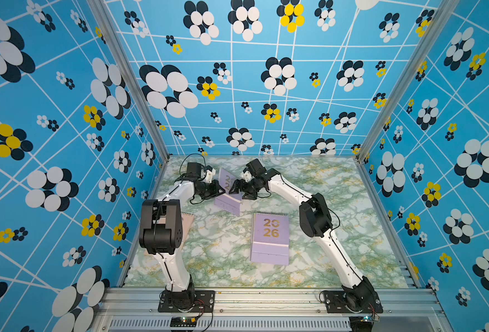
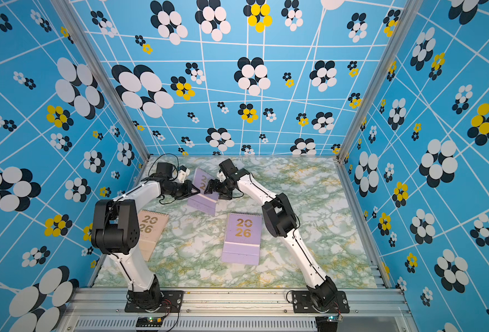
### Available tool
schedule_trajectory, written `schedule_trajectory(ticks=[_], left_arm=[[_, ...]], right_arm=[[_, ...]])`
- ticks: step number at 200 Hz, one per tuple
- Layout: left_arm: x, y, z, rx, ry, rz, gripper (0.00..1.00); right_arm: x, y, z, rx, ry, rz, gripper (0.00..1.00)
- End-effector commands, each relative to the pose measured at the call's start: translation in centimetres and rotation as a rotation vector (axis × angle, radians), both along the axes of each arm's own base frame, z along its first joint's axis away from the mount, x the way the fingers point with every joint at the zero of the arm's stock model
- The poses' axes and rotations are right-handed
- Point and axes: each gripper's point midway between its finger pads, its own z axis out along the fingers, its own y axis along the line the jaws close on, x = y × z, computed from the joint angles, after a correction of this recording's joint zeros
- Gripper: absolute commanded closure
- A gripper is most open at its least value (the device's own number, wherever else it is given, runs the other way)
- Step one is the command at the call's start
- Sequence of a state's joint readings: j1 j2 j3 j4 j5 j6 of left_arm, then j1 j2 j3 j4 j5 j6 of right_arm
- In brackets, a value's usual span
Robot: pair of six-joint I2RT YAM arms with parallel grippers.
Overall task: Stack the calendars
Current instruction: Pick up the calendar at the center of the board.
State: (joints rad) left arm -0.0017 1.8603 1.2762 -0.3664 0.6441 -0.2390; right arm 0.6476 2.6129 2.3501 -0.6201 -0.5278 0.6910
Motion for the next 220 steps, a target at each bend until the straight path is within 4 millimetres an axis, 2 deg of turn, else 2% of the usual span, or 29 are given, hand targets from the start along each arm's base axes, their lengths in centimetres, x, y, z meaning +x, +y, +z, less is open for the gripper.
schedule_trajectory(ticks=[1,32,60,63,65,67,88,102,104,108,139,172,220], left_arm=[[0.2,0.2,3.0,-0.007,-0.09,-0.015,1.0],[0.6,0.1,6.5,-0.12,-0.181,-0.02,1.0],[0.4,-1.0,10.7,-0.249,-0.316,-0.067,1.0],[0.3,-1.1,11.0,-0.263,-0.325,-0.071,1.0],[0.2,-1.2,11.2,-0.27,-0.332,-0.074,1.0],[0.2,-1.3,11.5,-0.277,-0.342,-0.078,1.0],[-0.1,-1.5,12.7,-0.342,-0.381,-0.093,1.0],[-0.3,-1.9,13.2,-0.389,-0.395,-0.111,1.0],[-0.4,-2.0,13.3,-0.397,-0.393,-0.112,1.0],[-0.4,-2.1,13.6,-0.415,-0.402,-0.118,1.0],[-0.8,-2.5,14.8,-0.464,-0.443,-0.136,1.0],[-1.6,-2.9,15.2,-0.471,-0.45,-0.159,1.0],[-2.7,-4.1,16.0,-0.501,-0.46,-0.211,1.0]], right_arm=[[0.2,-0.5,3.1,0.01,-0.072,-0.003,0.14],[1.1,-3.5,5.9,0.035,-0.142,-0.045,0.14],[2.1,-6.6,10.6,0.152,-0.246,-0.093,0.15],[2.1,-6.9,10.5,0.162,-0.248,-0.097,0.15],[2.1,-7.2,11.7,0.181,-0.271,-0.1,0.15],[2.0,-7.5,11.9,0.189,-0.275,-0.102,0.15],[1.8,-9.4,14.9,0.28,-0.359,-0.104,0.15],[1.4,-9.8,17.0,0.347,-0.41,-0.074,0.16],[1.0,-9.9,16.1,0.342,-0.392,-0.071,0.16],[0.8,-10.1,16.0,0.349,-0.391,-0.066,0.16],[-0.5,-10.0,17.7,0.448,-0.438,-0.027,0.19],[-0.8,-9.8,18.4,0.506,-0.445,-0.023,0.23],[-1.0,-9.0,18.4,0.531,-0.452,-0.002,0.23]])
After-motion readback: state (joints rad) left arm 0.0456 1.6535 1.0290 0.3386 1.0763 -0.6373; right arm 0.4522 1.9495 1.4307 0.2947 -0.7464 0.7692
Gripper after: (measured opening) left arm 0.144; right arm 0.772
